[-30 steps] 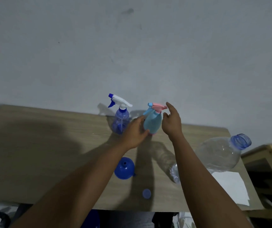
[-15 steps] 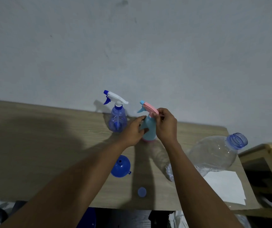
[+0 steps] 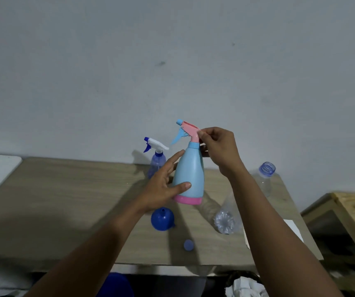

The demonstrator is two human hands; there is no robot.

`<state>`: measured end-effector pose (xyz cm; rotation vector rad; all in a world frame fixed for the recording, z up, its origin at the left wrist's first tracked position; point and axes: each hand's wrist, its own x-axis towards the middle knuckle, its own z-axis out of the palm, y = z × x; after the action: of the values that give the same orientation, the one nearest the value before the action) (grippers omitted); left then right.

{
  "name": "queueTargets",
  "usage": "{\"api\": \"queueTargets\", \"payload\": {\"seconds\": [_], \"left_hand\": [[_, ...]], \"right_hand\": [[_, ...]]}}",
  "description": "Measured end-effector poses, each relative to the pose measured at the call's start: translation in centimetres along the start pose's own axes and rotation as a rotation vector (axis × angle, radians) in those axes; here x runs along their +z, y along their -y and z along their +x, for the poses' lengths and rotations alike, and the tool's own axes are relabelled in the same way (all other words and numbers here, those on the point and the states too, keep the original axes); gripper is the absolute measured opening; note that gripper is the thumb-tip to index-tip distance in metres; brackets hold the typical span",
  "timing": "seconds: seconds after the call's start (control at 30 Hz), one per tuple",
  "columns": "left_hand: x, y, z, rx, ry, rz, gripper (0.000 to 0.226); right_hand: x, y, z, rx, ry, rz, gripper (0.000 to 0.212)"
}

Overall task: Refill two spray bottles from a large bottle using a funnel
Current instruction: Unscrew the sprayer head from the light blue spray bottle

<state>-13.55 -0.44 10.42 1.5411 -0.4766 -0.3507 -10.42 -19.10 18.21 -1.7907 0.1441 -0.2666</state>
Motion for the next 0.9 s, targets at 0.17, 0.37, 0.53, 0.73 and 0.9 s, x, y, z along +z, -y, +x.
{"api": "queueTargets", "payload": {"seconds": [0.17,0.37,0.53,0.73,0.9], "left_hand": [[0.7,-3.4,-3.3,0.033,0.015,-0.018,0.084],[1.0,-5.8,-5.1,0.06,-0.003,-0.01,0.08],[1.0,-7.2,-5.8,0.089,0.035,0.007,0.078],[0.9,-8.4,-6.9,0.118,0.032,0.065,0.079],[0.7,-8.6,-7.3,0.137,0.035,0.098,0.079]], "right_hand": [[-0.6,3.6,-3.4,-0.065,0.096,0.07,0.016],[-1.6,5.5,-6.3,-0.121,0.273,0.022,0.024],[-1.0,6.6,-7.5,-0.203,0.136,0.125,0.014],[-0.7,7.2,-8.3,-0.191,0.073,0.237,0.015],[-0.9,7.3,-8.7,-0.19,0.106,0.291,0.009]]}}
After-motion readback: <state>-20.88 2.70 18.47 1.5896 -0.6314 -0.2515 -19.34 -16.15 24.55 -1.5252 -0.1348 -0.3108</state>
